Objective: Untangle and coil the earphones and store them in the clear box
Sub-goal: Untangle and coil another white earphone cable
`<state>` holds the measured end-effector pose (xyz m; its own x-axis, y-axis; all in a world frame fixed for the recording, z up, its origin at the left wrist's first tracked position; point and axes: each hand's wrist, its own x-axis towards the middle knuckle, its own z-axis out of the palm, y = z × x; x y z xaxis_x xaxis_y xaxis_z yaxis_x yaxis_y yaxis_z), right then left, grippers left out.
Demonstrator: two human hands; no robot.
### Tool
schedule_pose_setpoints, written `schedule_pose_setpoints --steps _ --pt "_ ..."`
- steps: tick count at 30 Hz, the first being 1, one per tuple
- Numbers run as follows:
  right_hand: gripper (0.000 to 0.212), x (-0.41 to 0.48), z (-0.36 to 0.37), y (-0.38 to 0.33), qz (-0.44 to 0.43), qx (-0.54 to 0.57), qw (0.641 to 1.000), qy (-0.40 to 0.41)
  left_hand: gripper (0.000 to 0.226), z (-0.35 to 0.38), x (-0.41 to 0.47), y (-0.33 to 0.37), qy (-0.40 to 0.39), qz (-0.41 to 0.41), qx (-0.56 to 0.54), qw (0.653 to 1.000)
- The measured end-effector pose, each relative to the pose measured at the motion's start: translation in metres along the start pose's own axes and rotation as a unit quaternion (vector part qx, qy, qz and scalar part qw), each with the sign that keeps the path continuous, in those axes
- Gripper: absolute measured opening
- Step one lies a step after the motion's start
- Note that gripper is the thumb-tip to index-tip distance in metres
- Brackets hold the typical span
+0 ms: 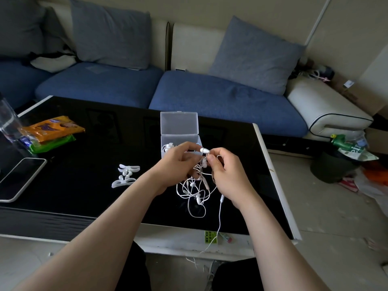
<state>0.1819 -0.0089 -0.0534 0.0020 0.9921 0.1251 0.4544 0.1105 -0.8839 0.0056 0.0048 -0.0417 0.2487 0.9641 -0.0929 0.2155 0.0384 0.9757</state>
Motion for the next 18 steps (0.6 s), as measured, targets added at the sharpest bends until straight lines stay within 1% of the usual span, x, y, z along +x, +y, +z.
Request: schedule_pose_setpoints --steps 4,8,14,18 --pt "0.014 -0.0007 -0.0021 0.0002 -0.002 -0.007 1.000 0.003 0.020 0.0003 0.0002 -0.0009 -0.033 -0.003 0.038 0.999" --pt "0.017 -0.0004 -0.0006 0.0026 -0.007 -0.036 0.999 0.011 0.016 -0.0022 -0.0011 -0.0017 -0.009 0.030 0.070 0.997" --pt "0.011 -0.0009 0.0009 0.0014 -0.001 -0.063 0.998 -0.002 0.020 -0.0017 0.0002 -0.0042 -0.007 0.044 0.102 0.994" --pt "0.011 -0.0016 0.0004 0.0032 -0.010 -0.066 0.998 -0.009 0.022 -0.0027 -0.0006 -0.0029 0.001 0.068 0.155 0.986"
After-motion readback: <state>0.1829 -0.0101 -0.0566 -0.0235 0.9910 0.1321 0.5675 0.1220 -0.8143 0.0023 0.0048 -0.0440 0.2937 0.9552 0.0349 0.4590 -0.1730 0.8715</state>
